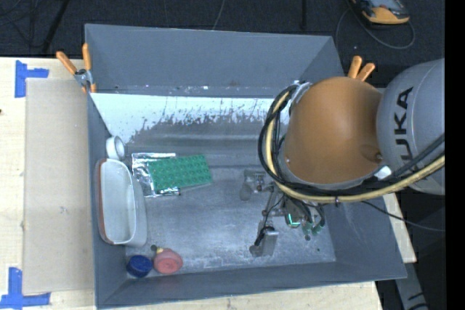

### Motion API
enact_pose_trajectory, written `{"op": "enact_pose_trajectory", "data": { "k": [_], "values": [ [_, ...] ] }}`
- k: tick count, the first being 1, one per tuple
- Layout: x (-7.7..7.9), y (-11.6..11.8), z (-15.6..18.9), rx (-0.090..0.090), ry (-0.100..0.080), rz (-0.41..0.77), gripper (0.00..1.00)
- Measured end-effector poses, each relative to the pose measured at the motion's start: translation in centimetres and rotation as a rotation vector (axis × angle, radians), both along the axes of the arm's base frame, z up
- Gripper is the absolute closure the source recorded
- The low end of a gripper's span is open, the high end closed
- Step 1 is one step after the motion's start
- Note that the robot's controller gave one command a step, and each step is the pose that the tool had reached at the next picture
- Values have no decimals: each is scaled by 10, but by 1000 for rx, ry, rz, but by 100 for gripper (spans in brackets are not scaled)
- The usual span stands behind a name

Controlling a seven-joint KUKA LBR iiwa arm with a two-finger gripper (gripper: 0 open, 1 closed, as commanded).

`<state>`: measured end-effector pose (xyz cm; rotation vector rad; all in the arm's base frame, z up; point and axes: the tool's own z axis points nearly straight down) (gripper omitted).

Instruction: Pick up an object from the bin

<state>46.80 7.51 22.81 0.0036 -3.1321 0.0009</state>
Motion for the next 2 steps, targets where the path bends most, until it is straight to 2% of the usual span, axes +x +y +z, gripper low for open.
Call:
{"op": "enact_pose_trajectory", "data": {
  "k": [1, 2],
  "values": [
    [18, 52, -124, 1, -1, 117, 0],
    [3, 119, -137, 3, -11, 123, 0]
  ]
}}
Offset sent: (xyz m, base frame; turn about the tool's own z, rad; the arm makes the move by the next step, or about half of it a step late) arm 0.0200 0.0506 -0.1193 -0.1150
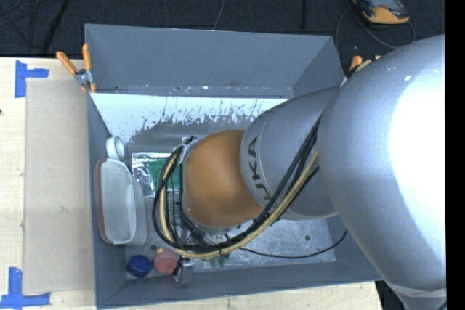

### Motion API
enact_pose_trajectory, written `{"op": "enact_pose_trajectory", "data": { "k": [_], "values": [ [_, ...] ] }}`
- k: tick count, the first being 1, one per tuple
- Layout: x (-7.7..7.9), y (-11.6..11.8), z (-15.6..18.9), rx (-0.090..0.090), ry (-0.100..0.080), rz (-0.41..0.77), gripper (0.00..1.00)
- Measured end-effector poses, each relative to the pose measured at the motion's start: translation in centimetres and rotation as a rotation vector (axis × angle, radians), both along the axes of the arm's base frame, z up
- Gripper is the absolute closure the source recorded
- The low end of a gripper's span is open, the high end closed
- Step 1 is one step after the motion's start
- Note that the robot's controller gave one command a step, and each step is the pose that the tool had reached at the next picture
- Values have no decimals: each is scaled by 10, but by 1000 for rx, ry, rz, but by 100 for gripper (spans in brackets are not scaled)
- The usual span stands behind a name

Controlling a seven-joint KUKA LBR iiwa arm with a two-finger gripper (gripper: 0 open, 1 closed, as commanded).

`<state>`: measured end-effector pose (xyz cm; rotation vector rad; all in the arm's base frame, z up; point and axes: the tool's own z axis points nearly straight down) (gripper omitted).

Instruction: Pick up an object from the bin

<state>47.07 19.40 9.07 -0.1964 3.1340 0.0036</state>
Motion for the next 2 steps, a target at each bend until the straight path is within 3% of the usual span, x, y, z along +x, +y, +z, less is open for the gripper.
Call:
{"op": "enact_pose_trajectory", "data": {
  "k": [1, 2],
  "values": [
    [0, -4, 0, -3, 3, -8, 100],
    [17, -9, 118, 1, -6, -44, 100]
  ]
}}
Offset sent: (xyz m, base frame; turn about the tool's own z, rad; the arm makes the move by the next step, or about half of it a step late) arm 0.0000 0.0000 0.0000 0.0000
